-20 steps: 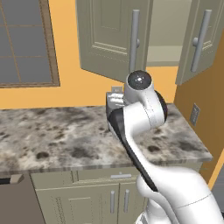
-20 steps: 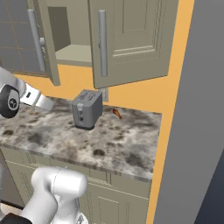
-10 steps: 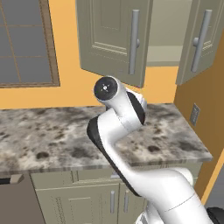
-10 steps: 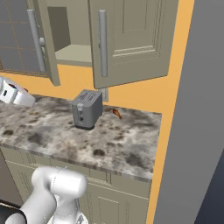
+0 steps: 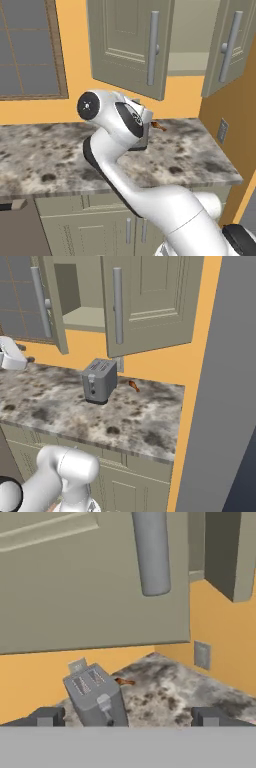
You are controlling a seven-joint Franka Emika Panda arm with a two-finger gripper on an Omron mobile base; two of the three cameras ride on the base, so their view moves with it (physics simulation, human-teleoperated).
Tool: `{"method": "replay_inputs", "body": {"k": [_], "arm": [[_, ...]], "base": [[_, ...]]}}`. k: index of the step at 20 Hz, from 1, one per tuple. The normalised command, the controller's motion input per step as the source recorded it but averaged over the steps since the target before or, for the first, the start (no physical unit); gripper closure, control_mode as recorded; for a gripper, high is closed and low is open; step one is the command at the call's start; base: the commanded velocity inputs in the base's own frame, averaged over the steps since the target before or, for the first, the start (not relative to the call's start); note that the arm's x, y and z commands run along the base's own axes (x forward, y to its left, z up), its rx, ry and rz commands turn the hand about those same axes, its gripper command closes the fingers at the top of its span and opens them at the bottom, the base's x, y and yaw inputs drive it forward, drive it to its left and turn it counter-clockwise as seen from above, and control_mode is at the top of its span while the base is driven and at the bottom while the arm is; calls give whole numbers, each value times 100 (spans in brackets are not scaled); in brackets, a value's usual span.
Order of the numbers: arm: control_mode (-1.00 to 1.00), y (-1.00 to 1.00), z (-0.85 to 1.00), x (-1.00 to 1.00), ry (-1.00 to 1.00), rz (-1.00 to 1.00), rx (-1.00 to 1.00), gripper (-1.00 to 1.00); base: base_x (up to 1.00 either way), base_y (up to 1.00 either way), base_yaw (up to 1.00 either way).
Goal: Close all open cabinet doors.
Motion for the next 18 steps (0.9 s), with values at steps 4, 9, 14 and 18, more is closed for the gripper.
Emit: {"method": "replay_inputs", "body": {"k": [4, 9, 14, 18], "arm": [[-100, 17, 27, 6, -21, -12, 0, -100], [-100, 14, 14, 19, -23, -32, 4, -100], [-100, 3, 15, 25, -28, -34, 19, -100], [-100, 0, 31, 13, -23, -24, 23, -100]], "base": [[0, 0, 0], [0, 0, 0], [0, 0, 0], [0, 0, 0]]}}
